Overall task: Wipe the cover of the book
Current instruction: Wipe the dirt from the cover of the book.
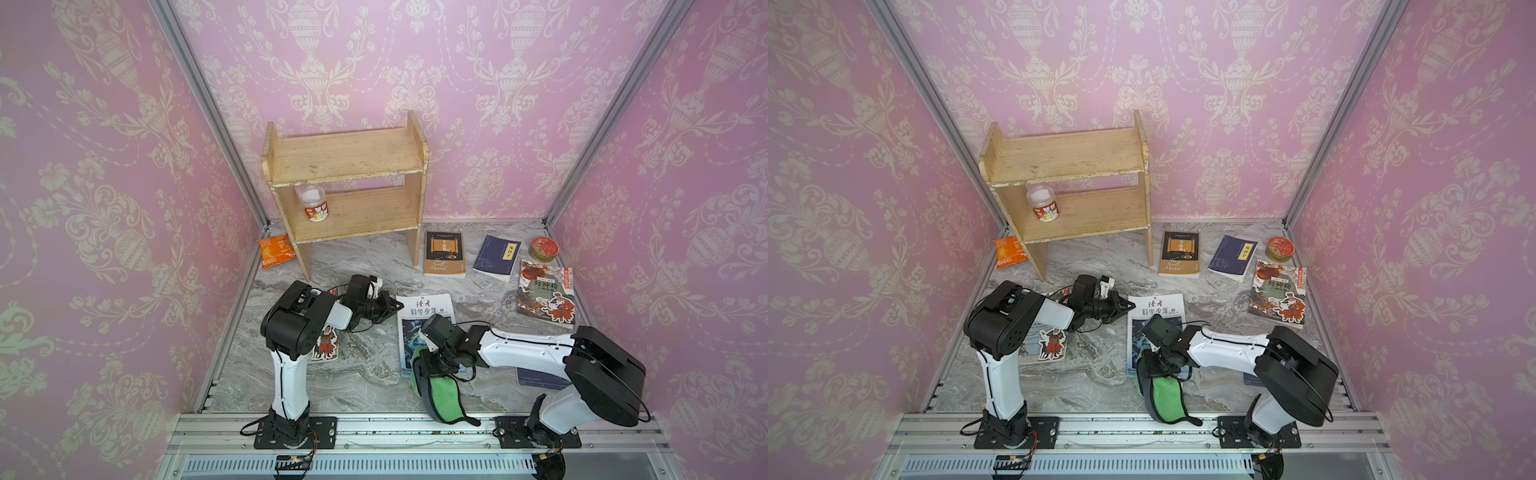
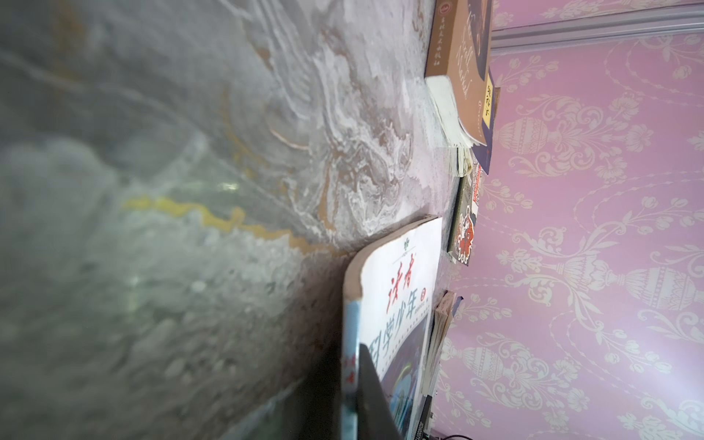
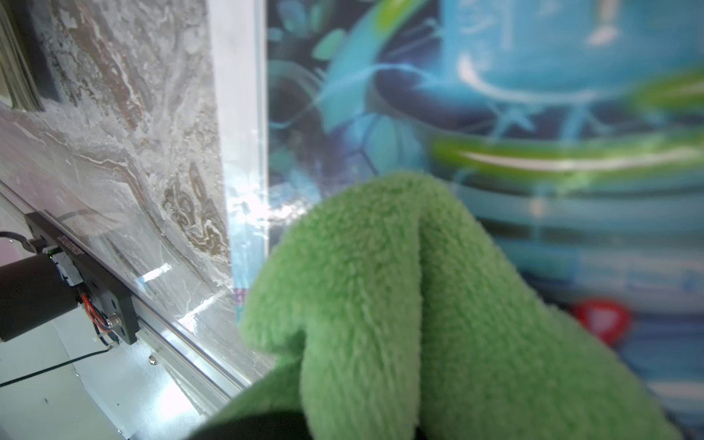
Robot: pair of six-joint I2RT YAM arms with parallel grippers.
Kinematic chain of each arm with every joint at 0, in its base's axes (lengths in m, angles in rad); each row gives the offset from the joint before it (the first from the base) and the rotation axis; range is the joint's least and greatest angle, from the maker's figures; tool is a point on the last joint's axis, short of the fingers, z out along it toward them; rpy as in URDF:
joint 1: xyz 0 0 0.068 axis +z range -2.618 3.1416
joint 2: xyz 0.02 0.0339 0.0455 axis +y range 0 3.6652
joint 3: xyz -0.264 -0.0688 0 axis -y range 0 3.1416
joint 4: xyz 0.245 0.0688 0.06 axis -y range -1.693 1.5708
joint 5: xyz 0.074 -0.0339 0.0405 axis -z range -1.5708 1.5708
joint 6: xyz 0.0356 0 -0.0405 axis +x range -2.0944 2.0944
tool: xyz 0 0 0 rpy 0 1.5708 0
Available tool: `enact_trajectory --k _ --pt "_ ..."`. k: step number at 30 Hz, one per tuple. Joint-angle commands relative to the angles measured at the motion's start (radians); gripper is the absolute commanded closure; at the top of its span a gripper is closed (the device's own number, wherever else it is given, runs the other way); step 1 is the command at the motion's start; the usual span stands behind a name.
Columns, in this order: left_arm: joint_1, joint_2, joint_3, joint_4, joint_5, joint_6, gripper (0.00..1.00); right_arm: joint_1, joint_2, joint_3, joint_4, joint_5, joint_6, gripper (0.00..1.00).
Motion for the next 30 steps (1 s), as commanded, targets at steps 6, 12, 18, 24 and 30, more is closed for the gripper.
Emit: enact_trajectory --k 6,12,18,24,30 --pt "0.102 -0.004 0.085 -0.347 -0.06 0.192 1.0 -0.149 -0.154 -0.224 -0.414 0.174 0.107 1.0" --pt "0.114 0.054 0.177 -0.434 -0.064 0.246 1.0 -0.217 -0.233 -0.155 -0.44 0.204 0.109 1.0" --pt "0.112 0.005 0.159 -0.406 -0.013 0.201 0.61 -0.232 -0.161 0.059 -0.391 0.208 -0.008 1.0" --pt "0.099 -0.152 -0.011 -0.386 -0.01 0.132 0.36 -0.252 0.017 0.192 -0.303 0.163 -0.088 1.0" --pt "0.029 -0.239 -0.207 -0.293 -0.033 0.038 0.36 -0.359 0.142 0.163 -0.227 0.08 -0.104 1.0"
